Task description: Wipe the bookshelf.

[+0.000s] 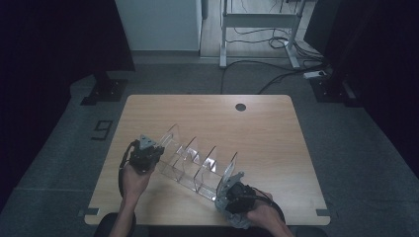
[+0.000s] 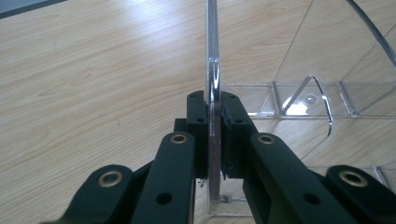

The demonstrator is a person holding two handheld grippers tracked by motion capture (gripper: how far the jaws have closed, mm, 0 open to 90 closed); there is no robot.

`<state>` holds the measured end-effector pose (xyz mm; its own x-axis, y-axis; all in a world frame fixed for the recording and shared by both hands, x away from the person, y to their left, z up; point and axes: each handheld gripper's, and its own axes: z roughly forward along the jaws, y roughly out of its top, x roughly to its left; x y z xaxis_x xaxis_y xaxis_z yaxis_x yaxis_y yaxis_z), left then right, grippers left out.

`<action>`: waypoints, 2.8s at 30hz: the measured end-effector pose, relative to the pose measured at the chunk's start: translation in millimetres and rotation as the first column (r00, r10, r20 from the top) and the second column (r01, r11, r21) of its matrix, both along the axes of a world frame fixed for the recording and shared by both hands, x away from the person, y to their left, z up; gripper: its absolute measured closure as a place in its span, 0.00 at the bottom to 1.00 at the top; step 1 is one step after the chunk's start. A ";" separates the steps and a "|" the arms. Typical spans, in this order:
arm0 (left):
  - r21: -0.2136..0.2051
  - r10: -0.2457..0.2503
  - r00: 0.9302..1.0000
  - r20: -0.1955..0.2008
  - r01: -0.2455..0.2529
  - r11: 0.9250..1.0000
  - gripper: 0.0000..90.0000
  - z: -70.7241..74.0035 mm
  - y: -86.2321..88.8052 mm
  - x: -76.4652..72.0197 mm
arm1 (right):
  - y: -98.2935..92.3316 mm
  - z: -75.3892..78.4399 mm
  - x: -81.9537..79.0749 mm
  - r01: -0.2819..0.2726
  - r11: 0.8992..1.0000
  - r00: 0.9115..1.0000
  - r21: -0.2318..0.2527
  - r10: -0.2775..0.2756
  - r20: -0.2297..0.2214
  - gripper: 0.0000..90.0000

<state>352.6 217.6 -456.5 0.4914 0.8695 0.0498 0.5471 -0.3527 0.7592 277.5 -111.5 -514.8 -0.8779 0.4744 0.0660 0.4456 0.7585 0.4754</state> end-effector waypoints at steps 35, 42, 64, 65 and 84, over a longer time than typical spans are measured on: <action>-0.031 -0.041 0.999 -0.008 0.041 0.999 0.91 -2.3 4.9 3.4 | -54.8 42.3 29.1 0.156 0.985 0.982 0.078 -0.163 0.096 0.72; -0.035 -0.041 0.999 -0.013 0.041 0.999 0.92 -2.5 5.4 3.8 | -67.5 51.7 39.5 0.195 0.976 0.972 0.097 -0.206 0.110 0.72; -0.035 -0.041 0.999 -0.013 0.041 0.999 0.92 -3.0 5.1 4.4 | -119.5 70.1 58.7 0.366 0.919 0.910 0.144 -0.386 0.152 0.71; -0.035 -0.041 0.999 -0.013 0.041 0.999 0.92 -3.0 5.1 4.4 | -121.4 70.0 59.2 0.374 0.916 0.907 0.145 -0.394 0.152 0.71; -0.035 -0.043 0.999 -0.015 0.042 0.998 0.91 -3.1 5.1 4.8 | -162.6 45.0 74.5 0.501 0.858 0.849 0.113 -0.513 0.125 0.71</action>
<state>357.4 222.7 -459.6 0.5284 0.8489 0.0117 0.5442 -0.3493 0.7628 351.9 -274.1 -469.8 -0.5186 0.8549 0.0089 0.6805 0.4065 0.6097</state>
